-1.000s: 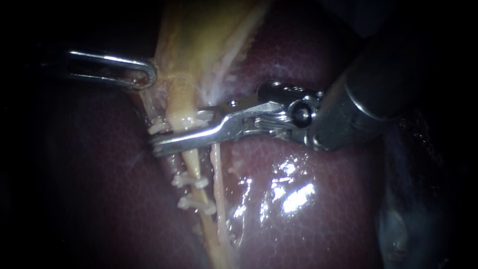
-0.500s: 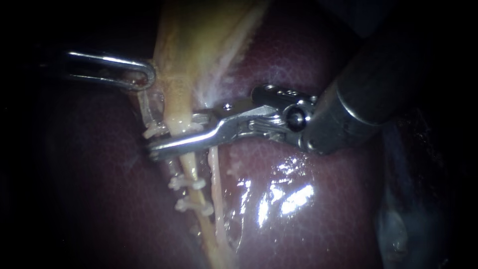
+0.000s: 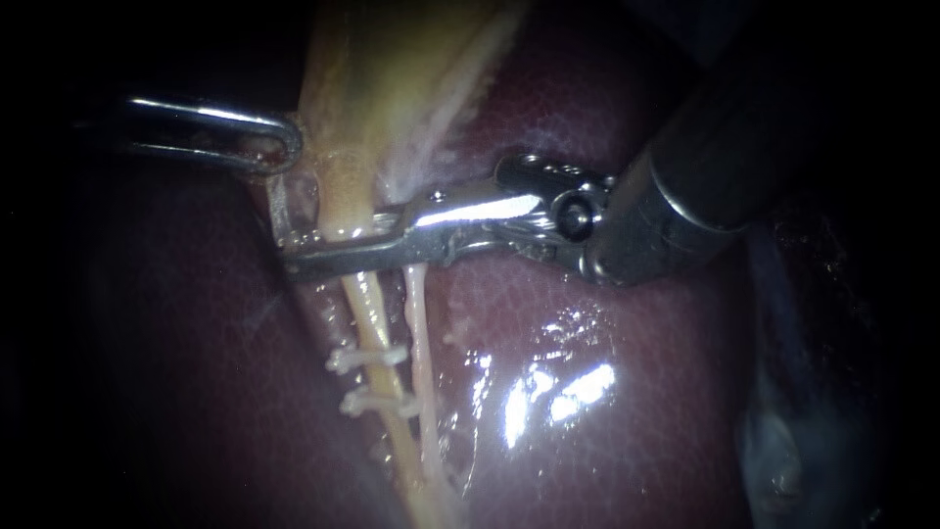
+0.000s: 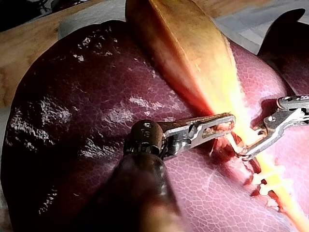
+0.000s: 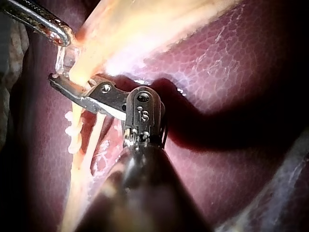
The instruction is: Clipping third clip left tube
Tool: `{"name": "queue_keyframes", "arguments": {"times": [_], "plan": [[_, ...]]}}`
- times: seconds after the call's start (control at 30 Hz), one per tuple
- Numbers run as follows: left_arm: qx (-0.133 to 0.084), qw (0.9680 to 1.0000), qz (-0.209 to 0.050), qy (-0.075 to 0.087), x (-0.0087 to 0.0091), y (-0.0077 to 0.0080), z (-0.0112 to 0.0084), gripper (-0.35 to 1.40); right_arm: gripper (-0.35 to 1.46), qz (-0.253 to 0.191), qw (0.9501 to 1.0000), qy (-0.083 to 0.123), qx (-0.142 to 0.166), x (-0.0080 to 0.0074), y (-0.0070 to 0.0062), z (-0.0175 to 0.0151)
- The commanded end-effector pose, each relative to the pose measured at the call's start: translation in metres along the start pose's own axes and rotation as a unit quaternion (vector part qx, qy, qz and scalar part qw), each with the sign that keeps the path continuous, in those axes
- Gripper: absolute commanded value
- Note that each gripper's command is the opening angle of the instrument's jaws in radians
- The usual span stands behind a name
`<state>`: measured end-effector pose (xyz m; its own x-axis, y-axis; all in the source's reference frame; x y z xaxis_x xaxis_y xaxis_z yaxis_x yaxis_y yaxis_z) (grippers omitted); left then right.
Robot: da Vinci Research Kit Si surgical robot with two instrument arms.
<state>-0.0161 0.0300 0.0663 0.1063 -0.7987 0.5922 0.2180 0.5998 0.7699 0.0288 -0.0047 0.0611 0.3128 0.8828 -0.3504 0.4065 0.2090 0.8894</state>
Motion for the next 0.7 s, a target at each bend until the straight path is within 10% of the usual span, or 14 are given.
{"name": "queue_keyframes", "arguments": {"times": [0.03,0.7], "plan": [[0.0,1.0,0.0,0.0,0.0,0.0,0.0,-0.35,-0.3,0.0,1.0,0.0,0.0,0.0,0.0,0.0],[0.0,1.0,0.0,0.0,0.0,0.0,0.0,-0.35,-0.35,-0.001,0.9999,0.01,-0.01,0.0,0.0008,-0.0005]]}}
